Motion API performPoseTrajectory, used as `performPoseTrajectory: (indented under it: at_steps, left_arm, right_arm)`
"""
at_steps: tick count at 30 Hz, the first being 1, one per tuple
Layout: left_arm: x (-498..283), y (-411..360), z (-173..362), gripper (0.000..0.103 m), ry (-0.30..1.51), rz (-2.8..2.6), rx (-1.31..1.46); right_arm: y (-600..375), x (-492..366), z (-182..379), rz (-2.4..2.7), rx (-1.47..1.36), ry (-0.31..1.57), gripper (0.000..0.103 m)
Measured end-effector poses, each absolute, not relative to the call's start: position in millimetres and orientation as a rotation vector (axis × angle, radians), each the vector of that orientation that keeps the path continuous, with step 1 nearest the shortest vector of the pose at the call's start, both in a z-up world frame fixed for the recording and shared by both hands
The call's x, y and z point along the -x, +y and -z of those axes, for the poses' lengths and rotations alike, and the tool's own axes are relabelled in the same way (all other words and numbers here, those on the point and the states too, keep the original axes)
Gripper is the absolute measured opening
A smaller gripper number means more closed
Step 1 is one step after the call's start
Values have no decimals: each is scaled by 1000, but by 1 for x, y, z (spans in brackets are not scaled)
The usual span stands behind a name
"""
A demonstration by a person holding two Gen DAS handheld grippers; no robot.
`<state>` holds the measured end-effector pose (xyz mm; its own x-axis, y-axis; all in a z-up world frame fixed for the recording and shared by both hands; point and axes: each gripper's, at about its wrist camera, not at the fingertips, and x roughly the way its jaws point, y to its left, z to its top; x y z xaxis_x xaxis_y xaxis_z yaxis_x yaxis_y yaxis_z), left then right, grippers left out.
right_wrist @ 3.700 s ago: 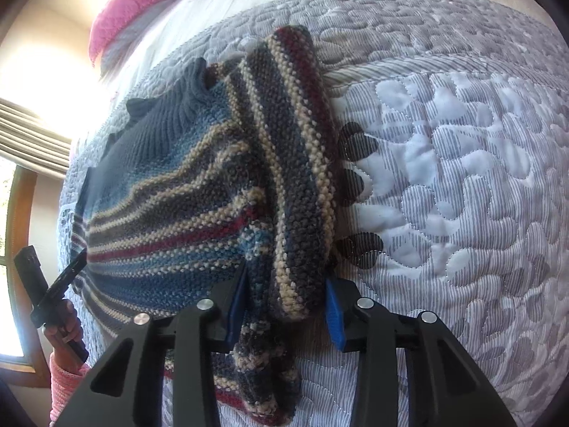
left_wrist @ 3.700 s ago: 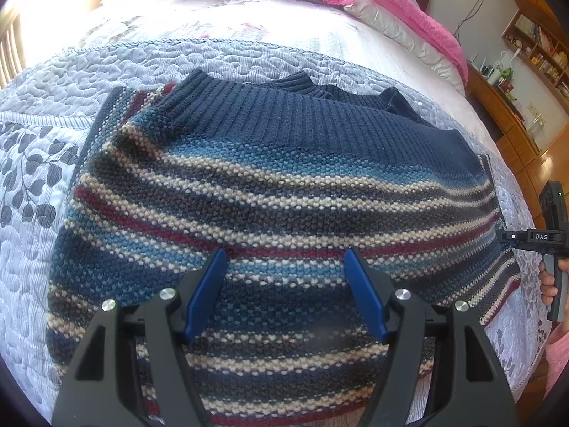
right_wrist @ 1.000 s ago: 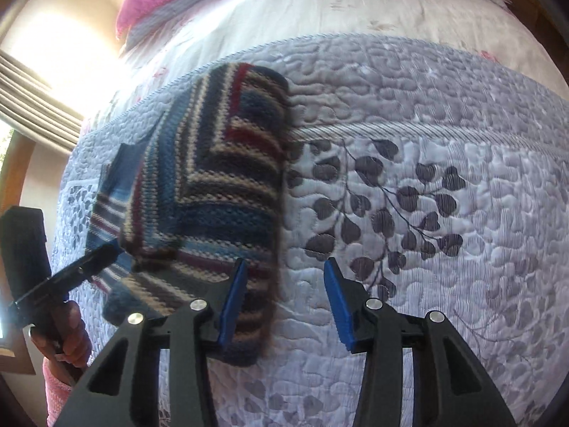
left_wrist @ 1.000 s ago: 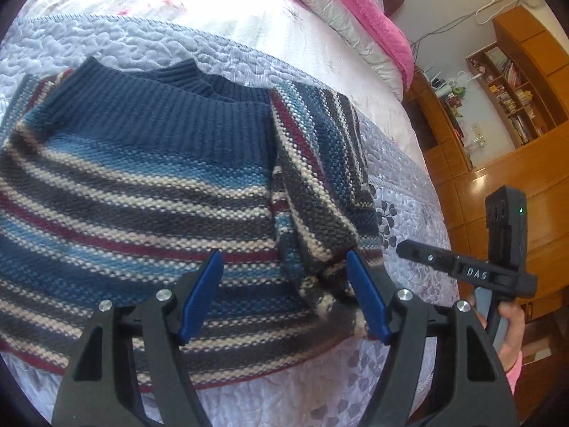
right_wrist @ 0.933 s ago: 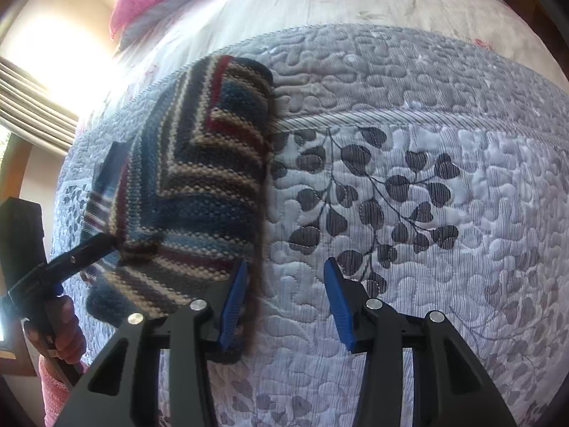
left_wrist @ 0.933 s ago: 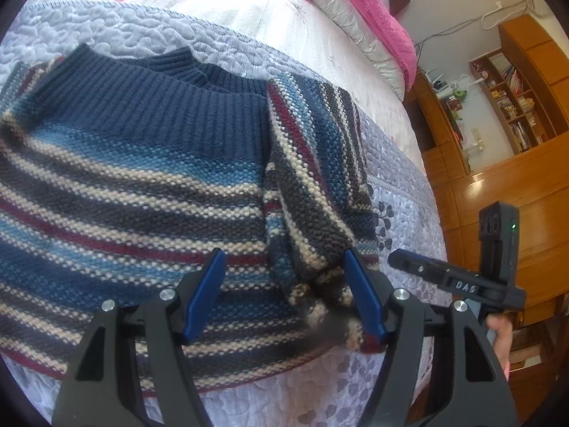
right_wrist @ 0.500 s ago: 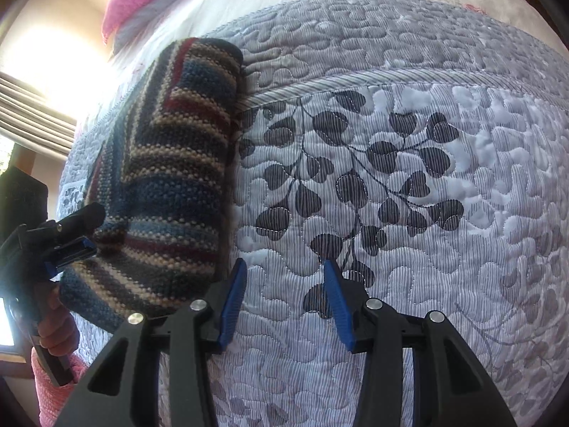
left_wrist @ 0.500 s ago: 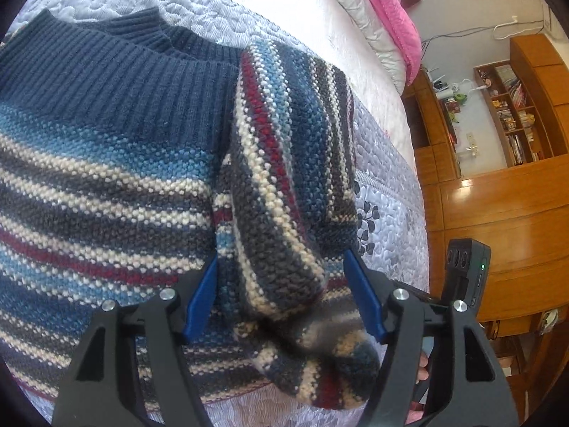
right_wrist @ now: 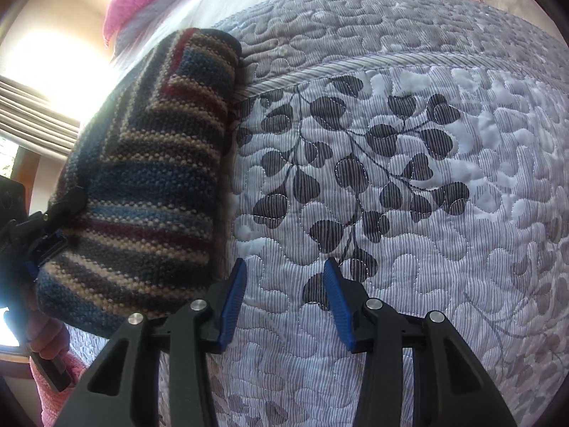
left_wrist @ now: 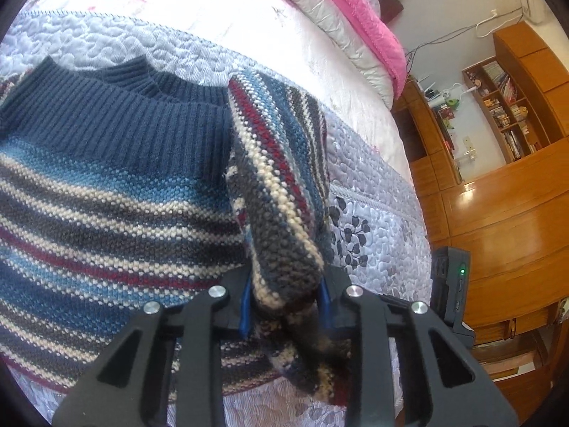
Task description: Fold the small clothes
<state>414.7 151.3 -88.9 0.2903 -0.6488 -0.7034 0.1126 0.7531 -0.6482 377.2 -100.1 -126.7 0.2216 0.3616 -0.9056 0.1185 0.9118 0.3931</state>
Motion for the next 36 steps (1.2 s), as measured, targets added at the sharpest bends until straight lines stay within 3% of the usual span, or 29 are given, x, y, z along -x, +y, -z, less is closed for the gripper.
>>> performPoseTrajectory:
  at_steps: [15, 26, 36]
  left_arm:
    - [-405, 309, 27, 27, 1050, 417, 445]
    - [-409, 416, 79, 27, 1104, 295, 501]
    - [-396, 415, 132, 28, 1116, 270, 436]
  right_arm:
    - [-38, -378, 100, -316, -346, 1303, 46]
    - [31, -376, 93, -449, -254, 1306, 46]
    - [67, -376, 103, -481, -214, 1334, 46]
